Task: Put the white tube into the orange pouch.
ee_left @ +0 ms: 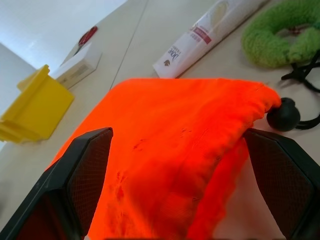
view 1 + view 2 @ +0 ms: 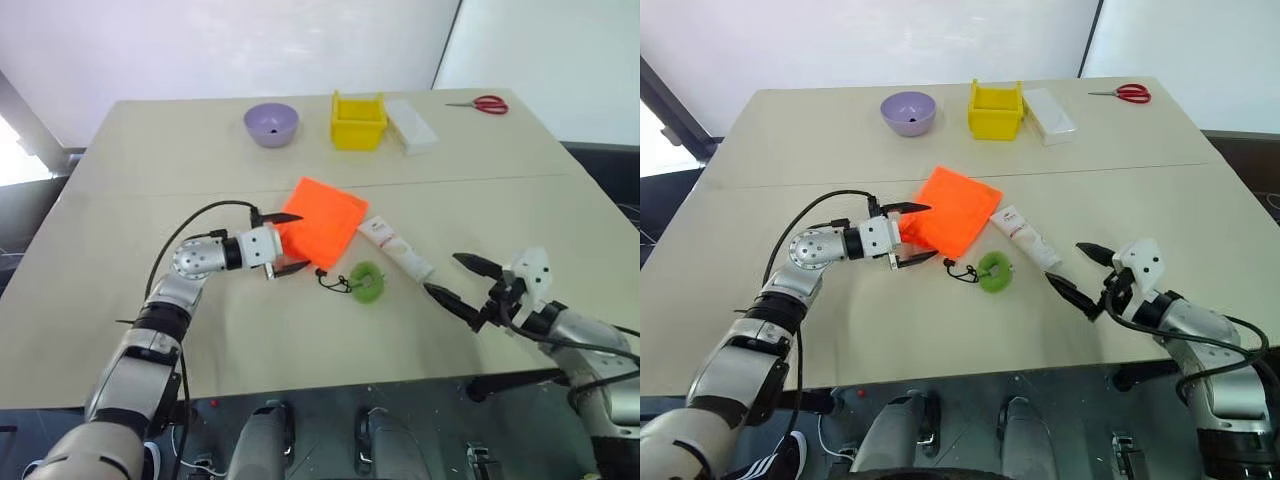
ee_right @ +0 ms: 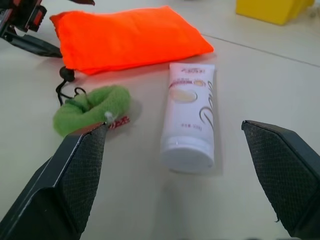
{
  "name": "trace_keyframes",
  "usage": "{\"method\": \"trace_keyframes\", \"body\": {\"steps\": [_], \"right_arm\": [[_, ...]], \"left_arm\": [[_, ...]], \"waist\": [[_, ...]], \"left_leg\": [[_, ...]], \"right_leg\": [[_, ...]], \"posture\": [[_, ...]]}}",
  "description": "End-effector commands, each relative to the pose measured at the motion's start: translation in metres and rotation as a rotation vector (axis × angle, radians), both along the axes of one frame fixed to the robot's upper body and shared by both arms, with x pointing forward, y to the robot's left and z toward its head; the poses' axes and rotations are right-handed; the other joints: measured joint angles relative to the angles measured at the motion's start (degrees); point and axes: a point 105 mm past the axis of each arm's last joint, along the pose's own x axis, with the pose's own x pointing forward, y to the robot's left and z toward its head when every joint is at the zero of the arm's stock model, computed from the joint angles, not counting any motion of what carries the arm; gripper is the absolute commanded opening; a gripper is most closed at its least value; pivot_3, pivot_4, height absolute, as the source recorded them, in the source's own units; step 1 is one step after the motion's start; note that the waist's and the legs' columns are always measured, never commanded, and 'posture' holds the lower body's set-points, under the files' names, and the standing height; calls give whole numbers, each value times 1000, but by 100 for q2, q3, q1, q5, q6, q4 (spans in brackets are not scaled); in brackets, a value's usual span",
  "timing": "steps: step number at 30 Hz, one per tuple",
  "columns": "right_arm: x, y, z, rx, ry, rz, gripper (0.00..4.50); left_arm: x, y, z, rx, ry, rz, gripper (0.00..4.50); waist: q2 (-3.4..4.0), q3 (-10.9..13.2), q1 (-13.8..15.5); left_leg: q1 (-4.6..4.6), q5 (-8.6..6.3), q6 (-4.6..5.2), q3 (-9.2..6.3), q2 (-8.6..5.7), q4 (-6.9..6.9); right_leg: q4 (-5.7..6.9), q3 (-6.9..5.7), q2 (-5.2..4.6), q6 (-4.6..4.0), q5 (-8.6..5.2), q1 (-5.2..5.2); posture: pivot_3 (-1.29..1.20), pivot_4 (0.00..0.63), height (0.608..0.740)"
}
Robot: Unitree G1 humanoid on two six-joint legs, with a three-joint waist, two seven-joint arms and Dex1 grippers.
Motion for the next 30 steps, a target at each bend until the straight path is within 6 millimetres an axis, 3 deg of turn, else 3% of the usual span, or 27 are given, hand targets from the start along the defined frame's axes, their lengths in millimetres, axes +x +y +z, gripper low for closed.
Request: {"method": "trace_keyframes", "body": {"steps": [1, 2, 5, 9, 12, 21, 25, 30], "right_arm": [[-3, 2, 16, -12, -75, 0, 4500], [-3, 2, 15, -12, -75, -1, 4500], [-4, 5, 13, -8, -72, 0, 4500], [-5, 8, 12, -12, -69, 5, 4500], [-5, 9, 11, -16, -71, 8, 4500], [10, 20, 9, -113, -106, 3, 4500], [15, 20, 19, -26, -96, -15, 4500], [18, 17, 18, -85, -99, -18, 4500]], "left_arm": [[5, 0, 10, 5, -47, 4, 4447], [8, 1, 10, 6, -47, 18, 4447], [9, -1, 9, -8, -39, 19, 3674], [10, -1, 11, -33, -40, 31, 1756], [11, 1, 7, -23, -20, 42, 60], [11, 20, 5, -63, 62, 104, 23], [0, 34, 9, -101, 125, 144, 23], [-14, 35, 12, -192, 181, 222, 23]], "waist": [[-1, 0, 4], [-1, 0, 4], [0, 0, 4], [-1, 0, 8], [-1, 0, 7], [-1, 0, -12], [0, 1, -17], [0, 1, 8]], "left_leg": [[1, 0, 0, -1, 1, 3], [0, -2, -3, -2, 4, 5], [2, -9, -15, -9, 9, 8], [1, -3, -5, -11, 9, 8], [0, -1, -1, -9, 7, 4], [5, -1, -1, -8, 7, 8], [4, 0, -1, -11, 12, 4], [2, 0, 0, -11, 13, 5]], "right_leg": [[0, 0, 0, 0, 0, 2], [0, -1, -1, -1, 2, 2], [-2, -1, -7, 1, 2, 6], [-2, -1, -8, -1, 4, 5], [-2, -5, -8, 0, 3, 3], [1, -6, -7, 0, 4, 4], [1, -6, -7, -2, 4, 1], [2, -6, -9, -2, 4, 2]], "posture": [[0, 150, 740], [0, 150, 740], [0, 150, 740], [0, 150, 740], [0, 150, 740], [0, 150, 740], [0, 150, 740], [0, 150, 740]]}}
